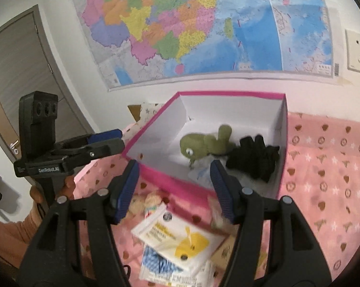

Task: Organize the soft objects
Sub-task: 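Carry the green turtle into the pink box and open the right gripper, then grasp the beige teddy bear with the left gripper and lift it, then carry the teddy bear into the pink box and open the left gripper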

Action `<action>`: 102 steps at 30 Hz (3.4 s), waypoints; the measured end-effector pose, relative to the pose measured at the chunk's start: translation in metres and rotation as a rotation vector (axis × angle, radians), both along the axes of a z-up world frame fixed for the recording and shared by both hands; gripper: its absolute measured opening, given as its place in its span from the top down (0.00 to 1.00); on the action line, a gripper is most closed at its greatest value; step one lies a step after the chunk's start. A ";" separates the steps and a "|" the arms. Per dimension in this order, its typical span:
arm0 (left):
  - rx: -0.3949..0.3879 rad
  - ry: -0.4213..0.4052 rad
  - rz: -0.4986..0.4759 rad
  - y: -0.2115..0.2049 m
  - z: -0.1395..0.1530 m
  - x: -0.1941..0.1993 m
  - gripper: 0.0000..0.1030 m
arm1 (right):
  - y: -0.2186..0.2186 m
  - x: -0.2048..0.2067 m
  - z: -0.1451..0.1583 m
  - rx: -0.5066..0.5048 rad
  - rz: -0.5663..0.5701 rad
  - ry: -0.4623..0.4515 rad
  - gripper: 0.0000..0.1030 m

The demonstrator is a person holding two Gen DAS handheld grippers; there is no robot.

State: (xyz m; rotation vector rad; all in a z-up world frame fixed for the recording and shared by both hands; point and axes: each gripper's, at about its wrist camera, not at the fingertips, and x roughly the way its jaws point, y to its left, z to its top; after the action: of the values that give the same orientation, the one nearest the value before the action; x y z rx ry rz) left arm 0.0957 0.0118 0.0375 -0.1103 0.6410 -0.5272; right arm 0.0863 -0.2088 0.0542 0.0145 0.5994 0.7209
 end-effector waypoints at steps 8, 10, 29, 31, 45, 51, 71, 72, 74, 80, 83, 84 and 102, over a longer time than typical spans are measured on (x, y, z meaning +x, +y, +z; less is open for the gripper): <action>0.002 0.068 0.039 0.020 -0.031 -0.025 0.30 | 0.009 -0.025 -0.027 -0.019 0.050 0.042 0.39; -0.004 0.079 0.044 0.023 -0.038 -0.031 0.30 | 0.011 -0.027 -0.034 -0.008 0.068 0.064 0.39; 0.029 0.234 0.147 0.049 -0.099 -0.050 0.30 | 0.051 -0.013 -0.076 -0.060 0.093 0.171 0.39; 0.020 0.254 0.139 0.050 -0.103 -0.050 0.30 | 0.060 -0.006 -0.078 -0.077 0.098 0.175 0.39; -0.012 0.327 0.114 0.050 -0.124 -0.045 0.32 | 0.113 0.049 -0.116 -0.178 0.119 0.298 0.45; -0.010 0.324 0.135 0.054 -0.125 -0.041 0.49 | 0.112 0.050 -0.118 -0.161 0.135 0.303 0.77; -0.104 0.283 0.099 0.053 -0.107 -0.047 0.48 | 0.105 0.005 -0.068 -0.044 0.193 0.162 0.89; -0.097 0.287 0.101 0.053 -0.110 -0.047 0.42 | 0.103 0.006 -0.068 -0.038 0.196 0.166 0.89; -0.080 0.306 0.104 0.053 -0.118 -0.046 0.40 | 0.099 0.008 -0.071 -0.033 0.183 0.179 0.89; -0.080 0.357 0.093 0.050 -0.134 -0.035 0.42 | 0.088 0.020 -0.083 -0.026 0.145 0.233 0.88; -0.078 0.363 0.083 0.046 -0.137 -0.031 0.51 | 0.083 0.027 -0.091 -0.031 0.129 0.287 0.81; -0.071 0.359 0.089 0.045 -0.138 -0.030 0.54 | 0.083 0.029 -0.095 -0.033 0.131 0.308 0.78; -0.107 0.124 0.099 0.058 -0.053 -0.040 0.61 | 0.081 -0.012 -0.036 0.045 0.211 0.093 0.89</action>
State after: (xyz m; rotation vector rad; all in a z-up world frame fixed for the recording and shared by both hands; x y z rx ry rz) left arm 0.0559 0.0701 -0.0153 -0.2760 0.7242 -0.4619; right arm 0.0746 -0.1275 0.0179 0.0268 0.6797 0.9424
